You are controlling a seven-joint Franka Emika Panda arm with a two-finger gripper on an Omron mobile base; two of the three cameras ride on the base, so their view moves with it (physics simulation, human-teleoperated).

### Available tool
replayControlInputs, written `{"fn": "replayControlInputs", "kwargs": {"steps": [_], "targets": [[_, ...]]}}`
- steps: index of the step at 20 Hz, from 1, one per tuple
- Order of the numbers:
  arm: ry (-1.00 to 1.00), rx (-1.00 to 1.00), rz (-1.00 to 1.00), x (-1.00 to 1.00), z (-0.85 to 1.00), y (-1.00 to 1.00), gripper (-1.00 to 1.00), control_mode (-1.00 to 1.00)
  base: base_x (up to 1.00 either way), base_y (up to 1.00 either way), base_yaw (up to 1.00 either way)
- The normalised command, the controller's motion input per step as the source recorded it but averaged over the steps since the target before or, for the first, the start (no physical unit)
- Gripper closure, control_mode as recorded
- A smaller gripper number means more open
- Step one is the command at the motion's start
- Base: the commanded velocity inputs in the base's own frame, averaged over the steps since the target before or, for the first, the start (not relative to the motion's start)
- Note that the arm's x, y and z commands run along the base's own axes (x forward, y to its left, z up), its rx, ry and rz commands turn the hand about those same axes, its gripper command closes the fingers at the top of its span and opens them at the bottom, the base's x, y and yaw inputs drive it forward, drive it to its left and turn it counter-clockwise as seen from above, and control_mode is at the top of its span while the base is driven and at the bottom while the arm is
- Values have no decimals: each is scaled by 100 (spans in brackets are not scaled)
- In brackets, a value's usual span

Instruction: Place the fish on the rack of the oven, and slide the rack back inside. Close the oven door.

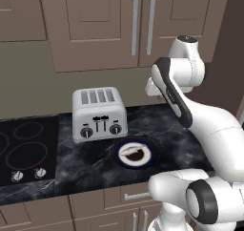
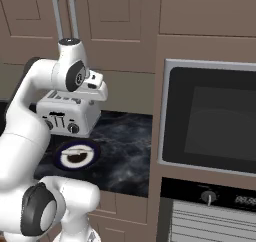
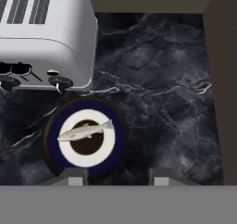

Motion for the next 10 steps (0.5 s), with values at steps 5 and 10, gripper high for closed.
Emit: {"fn": "replayControlInputs", "kwargs": {"steps": [5,10], "targets": [[4,0,8,-23,-43,14,-100,-100,0,0,0],[7,0,24,-30,-52,28,-100,-100,0,0,0]]}}
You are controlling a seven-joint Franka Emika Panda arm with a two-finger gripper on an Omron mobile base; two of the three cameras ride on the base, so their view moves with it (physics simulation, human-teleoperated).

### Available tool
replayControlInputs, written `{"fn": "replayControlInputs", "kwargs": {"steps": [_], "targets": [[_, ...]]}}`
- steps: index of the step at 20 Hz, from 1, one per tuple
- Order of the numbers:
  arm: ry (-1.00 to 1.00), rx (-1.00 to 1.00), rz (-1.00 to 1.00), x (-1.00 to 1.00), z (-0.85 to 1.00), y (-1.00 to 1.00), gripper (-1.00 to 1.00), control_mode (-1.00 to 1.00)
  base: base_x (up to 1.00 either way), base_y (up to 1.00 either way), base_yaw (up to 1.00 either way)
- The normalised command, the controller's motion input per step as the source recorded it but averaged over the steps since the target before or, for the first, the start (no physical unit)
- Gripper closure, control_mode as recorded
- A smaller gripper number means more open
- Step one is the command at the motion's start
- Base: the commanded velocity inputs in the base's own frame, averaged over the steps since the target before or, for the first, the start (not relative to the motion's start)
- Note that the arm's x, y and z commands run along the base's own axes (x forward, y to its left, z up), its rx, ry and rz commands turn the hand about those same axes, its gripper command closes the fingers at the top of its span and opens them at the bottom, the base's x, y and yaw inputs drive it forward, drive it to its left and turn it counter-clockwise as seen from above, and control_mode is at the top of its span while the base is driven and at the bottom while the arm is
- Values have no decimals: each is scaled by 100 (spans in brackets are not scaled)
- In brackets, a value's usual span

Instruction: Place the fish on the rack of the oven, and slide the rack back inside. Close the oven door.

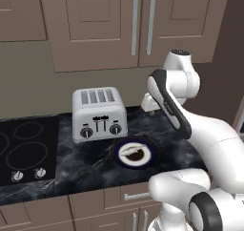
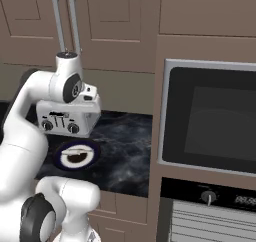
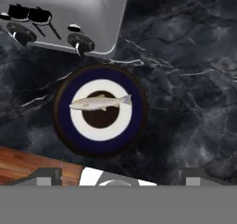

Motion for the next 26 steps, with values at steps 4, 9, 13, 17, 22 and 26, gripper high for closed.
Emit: {"fn": "replayControlInputs", "kwargs": {"steps": [4,9,13,17,22,26], "targets": [[2,-1,29,-29,-49,18,-100,-100,0,0,0],[1,-9,29,-11,-34,24,-100,-100,0,0,0],[5,-18,22,0,-25,28,-100,-100,0,0,0],[0,-14,21,0,-37,12,-100,-100,0,0,0],[0,-1,17,0,-37,0,-100,-100,0,0,0],[7,0,8,0,-39,0,-100,-100,0,0,0]]}}
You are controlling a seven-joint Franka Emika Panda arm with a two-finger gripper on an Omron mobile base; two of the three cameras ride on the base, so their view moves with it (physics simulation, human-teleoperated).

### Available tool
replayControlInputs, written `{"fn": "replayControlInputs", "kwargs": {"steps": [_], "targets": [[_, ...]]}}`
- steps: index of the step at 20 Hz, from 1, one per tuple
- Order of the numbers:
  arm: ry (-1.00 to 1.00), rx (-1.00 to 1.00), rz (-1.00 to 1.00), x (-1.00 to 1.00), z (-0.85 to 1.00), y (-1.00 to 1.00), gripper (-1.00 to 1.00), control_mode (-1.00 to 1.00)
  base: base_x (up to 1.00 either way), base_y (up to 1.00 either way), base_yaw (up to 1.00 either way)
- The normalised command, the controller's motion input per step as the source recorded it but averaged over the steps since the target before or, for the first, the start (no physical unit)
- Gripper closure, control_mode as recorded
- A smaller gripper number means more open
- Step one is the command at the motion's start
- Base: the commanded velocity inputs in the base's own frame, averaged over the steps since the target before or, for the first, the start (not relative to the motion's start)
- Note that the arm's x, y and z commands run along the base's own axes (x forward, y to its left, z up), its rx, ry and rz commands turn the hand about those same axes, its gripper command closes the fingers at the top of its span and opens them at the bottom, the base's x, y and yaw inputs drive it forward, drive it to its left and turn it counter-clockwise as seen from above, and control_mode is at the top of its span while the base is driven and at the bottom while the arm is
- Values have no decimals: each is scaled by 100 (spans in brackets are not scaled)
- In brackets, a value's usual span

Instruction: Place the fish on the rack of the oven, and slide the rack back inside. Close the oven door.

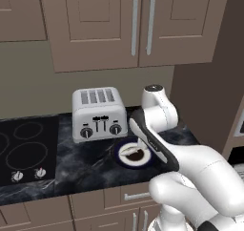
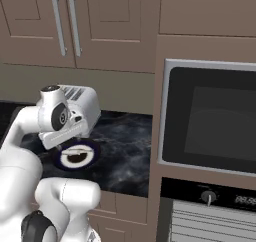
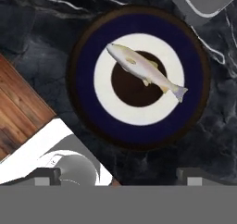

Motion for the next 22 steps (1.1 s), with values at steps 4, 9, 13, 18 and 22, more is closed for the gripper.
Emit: {"fn": "replayControlInputs", "kwargs": {"steps": [4,9,13,18,22], "targets": [[11,0,3,0,-44,0,-100,-100,0,0,0],[9,0,3,3,-42,0,-100,-100,0,0,0],[3,0,2,14,-30,0,-100,-100,0,0,0],[0,2,0,22,-14,0,-100,-100,0,0,0],[0,3,0,31,-16,0,-100,-100,0,0,0]]}}
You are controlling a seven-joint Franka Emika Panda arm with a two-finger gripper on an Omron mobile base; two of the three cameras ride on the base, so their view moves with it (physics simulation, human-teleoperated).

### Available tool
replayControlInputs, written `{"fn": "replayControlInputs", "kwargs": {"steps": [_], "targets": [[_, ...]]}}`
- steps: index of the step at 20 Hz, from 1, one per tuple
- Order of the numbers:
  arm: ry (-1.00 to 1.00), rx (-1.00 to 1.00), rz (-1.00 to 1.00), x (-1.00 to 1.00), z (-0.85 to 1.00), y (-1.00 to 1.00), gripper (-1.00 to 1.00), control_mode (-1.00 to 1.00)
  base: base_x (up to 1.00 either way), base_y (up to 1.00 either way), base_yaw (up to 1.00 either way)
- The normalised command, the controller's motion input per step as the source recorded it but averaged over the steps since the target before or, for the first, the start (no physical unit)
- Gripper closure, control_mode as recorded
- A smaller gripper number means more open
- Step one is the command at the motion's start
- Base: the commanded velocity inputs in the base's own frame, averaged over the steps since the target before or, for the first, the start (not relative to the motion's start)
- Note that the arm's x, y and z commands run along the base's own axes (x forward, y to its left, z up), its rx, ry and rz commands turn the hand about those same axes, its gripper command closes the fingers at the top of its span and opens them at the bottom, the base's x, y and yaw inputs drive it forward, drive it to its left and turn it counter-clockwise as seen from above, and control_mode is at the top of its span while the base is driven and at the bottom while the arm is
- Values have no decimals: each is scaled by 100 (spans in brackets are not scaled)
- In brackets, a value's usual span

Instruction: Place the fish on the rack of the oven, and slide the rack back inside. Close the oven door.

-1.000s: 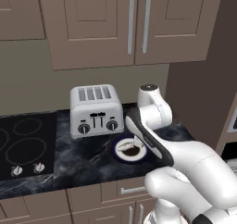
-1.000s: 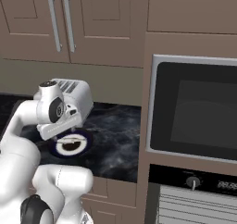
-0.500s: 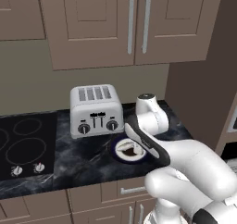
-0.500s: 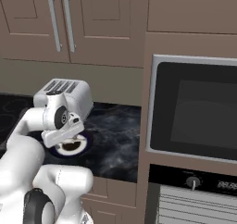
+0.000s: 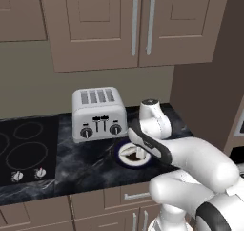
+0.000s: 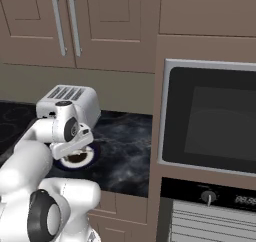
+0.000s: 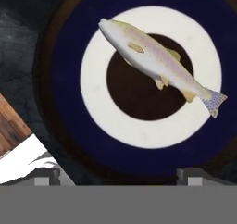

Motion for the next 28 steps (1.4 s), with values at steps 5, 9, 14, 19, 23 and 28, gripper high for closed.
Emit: {"fn": "replayControlInputs", "kwargs": {"steps": [5,9,14,19,23,28], "targets": [[0,2,0,32,-15,4,-100,-100,0,0,0],[0,4,0,35,-1,16,-100,-100,0,0,0],[0,2,0,32,-12,19,-100,-100,0,0,0],[0,0,4,8,-33,0,-100,-100,0,0,0],[0,0,5,1,-31,0,-100,-100,0,0,0],[-1,0,8,21,-21,1,-100,-100,0,0,0]]}}
